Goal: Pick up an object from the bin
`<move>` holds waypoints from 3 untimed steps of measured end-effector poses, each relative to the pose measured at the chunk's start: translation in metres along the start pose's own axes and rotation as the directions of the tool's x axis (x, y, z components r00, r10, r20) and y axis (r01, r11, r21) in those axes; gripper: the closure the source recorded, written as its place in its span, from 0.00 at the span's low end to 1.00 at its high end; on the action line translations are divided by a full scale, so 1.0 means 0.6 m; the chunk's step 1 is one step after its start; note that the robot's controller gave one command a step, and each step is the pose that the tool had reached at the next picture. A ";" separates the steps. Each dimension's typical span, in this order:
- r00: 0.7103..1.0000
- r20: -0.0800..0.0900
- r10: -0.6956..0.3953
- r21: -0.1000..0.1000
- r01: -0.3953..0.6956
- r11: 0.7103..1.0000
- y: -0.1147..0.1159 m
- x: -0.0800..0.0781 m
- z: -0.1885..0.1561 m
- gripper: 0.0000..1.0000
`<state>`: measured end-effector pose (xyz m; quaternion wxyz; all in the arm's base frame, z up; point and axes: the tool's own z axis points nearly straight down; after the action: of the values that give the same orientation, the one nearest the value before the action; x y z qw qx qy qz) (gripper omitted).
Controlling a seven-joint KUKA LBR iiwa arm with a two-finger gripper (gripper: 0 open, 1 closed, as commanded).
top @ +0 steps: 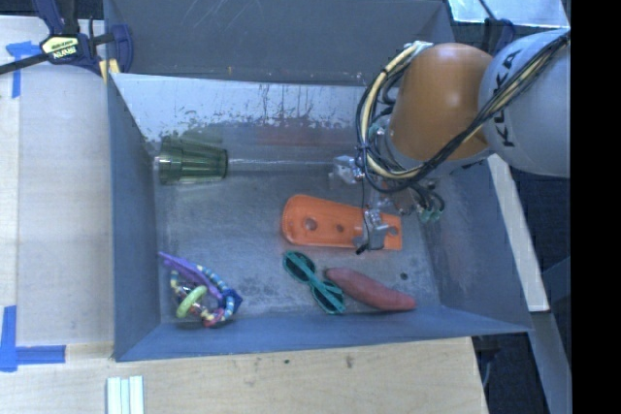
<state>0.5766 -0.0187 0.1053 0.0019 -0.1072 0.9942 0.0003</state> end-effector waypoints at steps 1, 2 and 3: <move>0.984 0.008 0.181 0.001 -0.181 0.984 0.004 -0.018 0.019 0.00; 0.999 0.004 -0.042 0.001 0.042 0.999 0.009 -0.023 0.040 0.00; 0.994 0.003 -0.111 0.002 0.111 0.994 0.011 -0.023 0.044 0.00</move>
Offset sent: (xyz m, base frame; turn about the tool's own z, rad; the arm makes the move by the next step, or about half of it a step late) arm 0.0133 0.0104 -0.0353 -0.1691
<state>0.5887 -0.0093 0.0791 0.0035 -0.1623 0.9867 -0.0004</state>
